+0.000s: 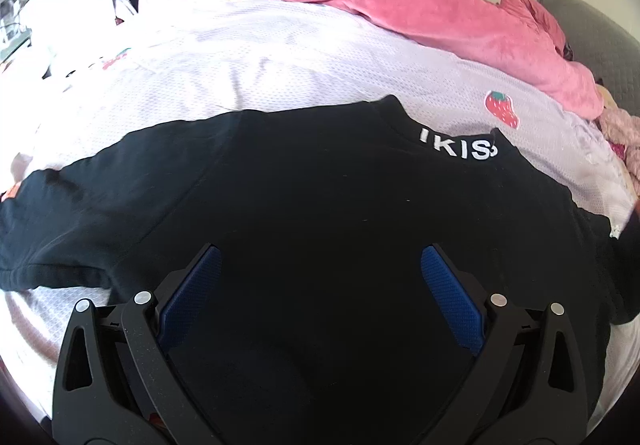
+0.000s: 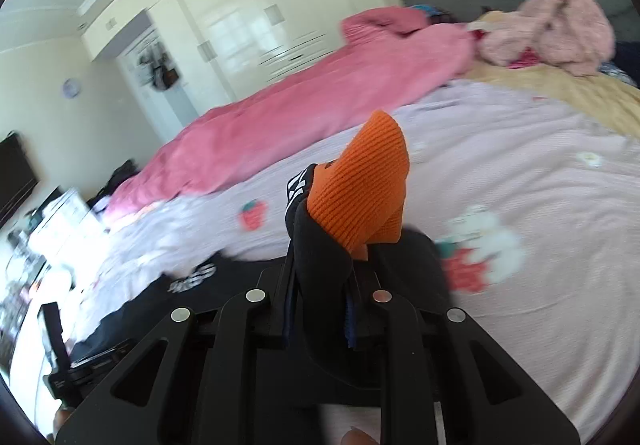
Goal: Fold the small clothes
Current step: 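Lift the sleeve with the right gripper and carry it across the body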
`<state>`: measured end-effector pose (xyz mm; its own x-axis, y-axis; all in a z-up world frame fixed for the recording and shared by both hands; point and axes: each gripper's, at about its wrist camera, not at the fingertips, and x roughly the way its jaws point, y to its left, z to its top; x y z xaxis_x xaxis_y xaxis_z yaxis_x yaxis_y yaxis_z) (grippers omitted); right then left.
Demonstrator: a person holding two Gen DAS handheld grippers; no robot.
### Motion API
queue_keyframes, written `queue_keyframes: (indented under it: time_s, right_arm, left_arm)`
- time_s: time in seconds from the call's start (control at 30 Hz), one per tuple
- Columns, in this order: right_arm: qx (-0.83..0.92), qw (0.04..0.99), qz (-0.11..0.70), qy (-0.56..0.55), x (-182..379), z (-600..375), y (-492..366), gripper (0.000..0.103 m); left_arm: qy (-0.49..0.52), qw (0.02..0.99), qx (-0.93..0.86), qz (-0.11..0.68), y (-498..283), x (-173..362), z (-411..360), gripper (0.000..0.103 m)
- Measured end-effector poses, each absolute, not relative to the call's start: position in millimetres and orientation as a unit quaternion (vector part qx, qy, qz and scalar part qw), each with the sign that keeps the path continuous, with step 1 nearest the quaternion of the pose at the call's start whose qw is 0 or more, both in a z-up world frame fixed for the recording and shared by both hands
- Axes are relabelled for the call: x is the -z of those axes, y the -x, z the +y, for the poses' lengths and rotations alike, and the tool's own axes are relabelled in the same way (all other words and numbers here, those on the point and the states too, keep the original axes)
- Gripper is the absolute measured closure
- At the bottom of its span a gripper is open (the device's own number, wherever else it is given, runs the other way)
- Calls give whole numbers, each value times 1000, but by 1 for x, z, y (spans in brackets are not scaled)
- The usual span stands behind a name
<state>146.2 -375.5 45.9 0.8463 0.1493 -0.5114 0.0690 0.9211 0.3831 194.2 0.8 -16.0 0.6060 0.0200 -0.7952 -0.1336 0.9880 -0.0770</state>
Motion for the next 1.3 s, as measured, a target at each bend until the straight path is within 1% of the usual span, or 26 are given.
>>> queue_keyframes:
  time_s: [0.4, 0.57, 0.6, 0.63, 0.67, 0.7, 0.73, 0.87, 1.0, 1.1, 1.3]
  right_arm:
    - [-114, 933, 310, -140, -41, -254, -173, 86]
    - [-142, 927, 330, -110, -26, -212, -177, 83]
    - [-149, 924, 335, -107, -23, -205, -178, 80]
    - [-159, 920, 343, -100, -19, -197, -177, 72]
    - [-166, 919, 345, -96, -17, -192, -175, 69]
    - [-173, 918, 345, -93, -16, -188, -173, 62]
    - [-184, 916, 345, -91, -16, -186, -170, 60]
    - [-203, 916, 335, -85, -21, -187, -159, 60]
    - [-180, 921, 335, -87, -25, -205, -159, 60]
    - [-156, 922, 341, -92, -24, -224, -160, 56]
    - [-120, 929, 335, -103, -26, -254, -156, 52]
  left_arm:
    - [93, 897, -71, 426, -175, 4, 42, 9]
    - [113, 898, -82, 417, -167, -5, 59, 9]
    - [115, 899, -83, 415, -165, -6, 61, 9]
    - [116, 899, -83, 413, -164, -8, 62, 9]
    - [116, 900, -84, 412, -163, -9, 63, 9]
    - [117, 900, -85, 412, -162, -10, 64, 9]
    - [119, 900, -85, 411, -162, -10, 65, 9]
    - [121, 899, -82, 412, -162, -11, 63, 9]
    - [123, 898, -58, 419, -161, -8, 53, 9]
    - [123, 897, -40, 423, -161, -6, 43, 9]
    - [169, 886, 50, 429, -157, 6, 17, 9]
